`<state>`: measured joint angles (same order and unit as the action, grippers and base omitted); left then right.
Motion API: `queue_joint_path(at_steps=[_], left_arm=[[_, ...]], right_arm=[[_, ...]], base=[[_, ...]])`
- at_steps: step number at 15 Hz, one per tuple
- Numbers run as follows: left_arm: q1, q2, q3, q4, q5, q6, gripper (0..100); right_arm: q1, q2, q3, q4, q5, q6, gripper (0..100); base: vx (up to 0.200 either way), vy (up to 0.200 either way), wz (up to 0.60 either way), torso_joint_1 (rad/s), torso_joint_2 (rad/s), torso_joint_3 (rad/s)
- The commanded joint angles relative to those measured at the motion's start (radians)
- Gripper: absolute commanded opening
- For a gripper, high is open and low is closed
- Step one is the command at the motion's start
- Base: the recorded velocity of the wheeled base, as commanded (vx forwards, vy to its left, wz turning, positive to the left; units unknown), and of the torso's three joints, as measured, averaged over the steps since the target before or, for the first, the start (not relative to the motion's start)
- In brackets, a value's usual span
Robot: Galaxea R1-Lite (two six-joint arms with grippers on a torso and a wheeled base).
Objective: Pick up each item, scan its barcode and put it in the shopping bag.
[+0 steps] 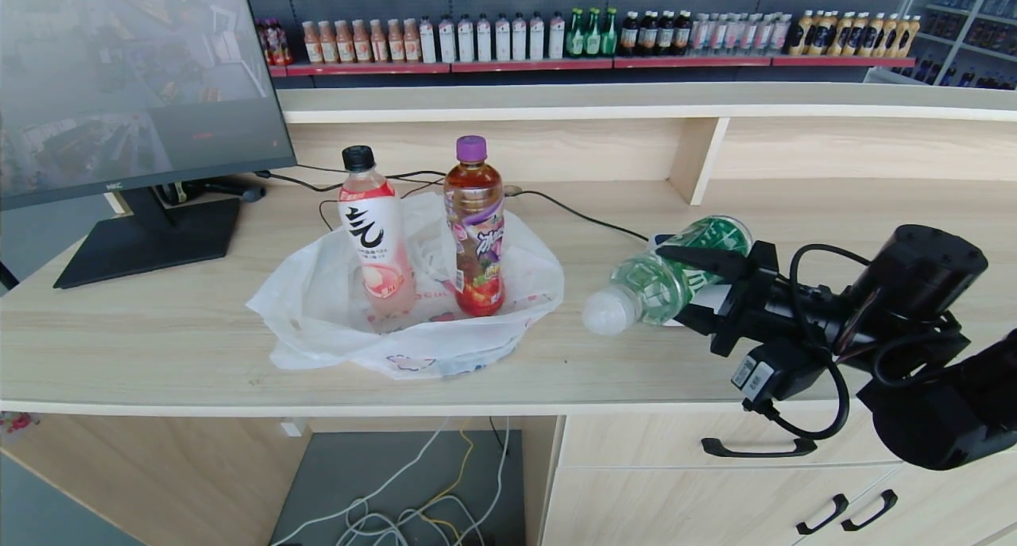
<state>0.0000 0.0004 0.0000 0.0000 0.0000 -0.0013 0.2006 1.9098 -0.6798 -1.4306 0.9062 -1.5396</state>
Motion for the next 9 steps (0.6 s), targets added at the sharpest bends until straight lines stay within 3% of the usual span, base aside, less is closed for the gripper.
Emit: queue_joint_path(at_steps=[1, 9], left_arm=[[0.000, 0.000, 0.000, 0.000, 0.000, 0.000, 100], [0.000, 0.000, 0.000, 0.000, 0.000, 0.000, 100]], right_arm=[[0.002, -0.009, -0.012, -0.001, 0.000, 0.003, 0], [0.042, -0.123, 0.046, -0.140, -0.043, 0.222, 0]], base=[[0.000, 0.000, 0.00, 0.000, 0.00, 0.000], [0.000, 0.000, 0.00, 0.000, 0.00, 0.000]])
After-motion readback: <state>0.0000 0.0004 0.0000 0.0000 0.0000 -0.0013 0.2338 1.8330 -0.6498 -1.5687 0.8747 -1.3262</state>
